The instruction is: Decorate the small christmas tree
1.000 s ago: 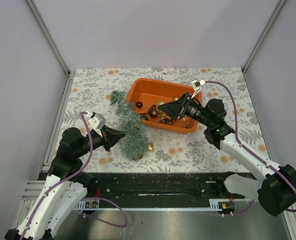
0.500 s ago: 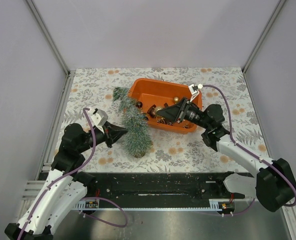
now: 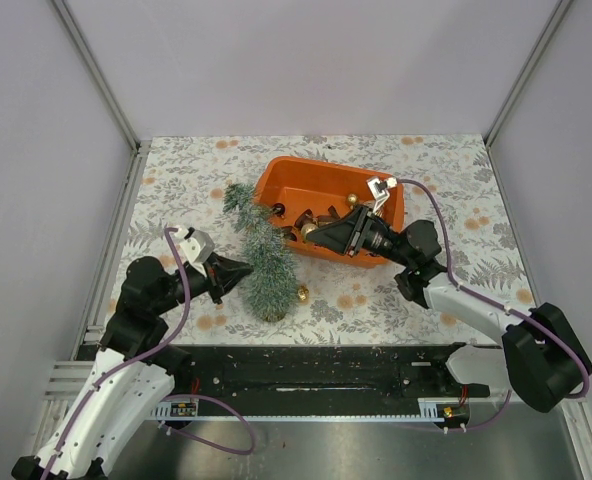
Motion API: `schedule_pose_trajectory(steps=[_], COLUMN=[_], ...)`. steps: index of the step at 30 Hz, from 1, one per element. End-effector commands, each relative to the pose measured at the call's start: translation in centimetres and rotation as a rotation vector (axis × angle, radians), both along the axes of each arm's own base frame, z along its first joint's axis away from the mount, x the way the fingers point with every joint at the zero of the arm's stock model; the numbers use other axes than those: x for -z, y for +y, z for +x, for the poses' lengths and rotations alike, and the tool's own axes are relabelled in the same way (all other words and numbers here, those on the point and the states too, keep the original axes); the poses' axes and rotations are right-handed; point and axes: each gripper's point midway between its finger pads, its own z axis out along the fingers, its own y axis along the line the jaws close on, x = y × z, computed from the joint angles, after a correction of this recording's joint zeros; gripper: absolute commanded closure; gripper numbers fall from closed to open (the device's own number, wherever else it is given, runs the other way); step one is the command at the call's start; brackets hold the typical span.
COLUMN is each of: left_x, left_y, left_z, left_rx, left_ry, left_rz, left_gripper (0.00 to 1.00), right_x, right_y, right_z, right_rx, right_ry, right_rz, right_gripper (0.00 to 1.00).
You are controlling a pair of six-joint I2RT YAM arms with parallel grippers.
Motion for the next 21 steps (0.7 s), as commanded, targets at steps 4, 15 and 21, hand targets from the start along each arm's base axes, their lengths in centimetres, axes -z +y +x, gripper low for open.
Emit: schedule_pose_trajectory(steps=[4,15,21], left_x=[0.3,0.8,0.1], left_y=[0.1,0.1,-0.1], left_z=[0.2,0.2,0.4], left_rx=[0.007,0.015,0.029], left_ry=[-0.047,-0.044,-0.063], left_rz=[0.016,0.044,0.048], left_gripper=[0.98,0.98,0.98], right_x=[-0.9,-0.8,-0.8], right_y=[0.9,1.1,1.4], right_z=[-1.8,-1.6,-1.5], right_rx=[-0.058,-0.056,-0.066], right_ry=[-0.044,-0.040,-0.041], right_rz=[0.065,0.106,0.134], right_gripper=[0.79,0.80,0.80])
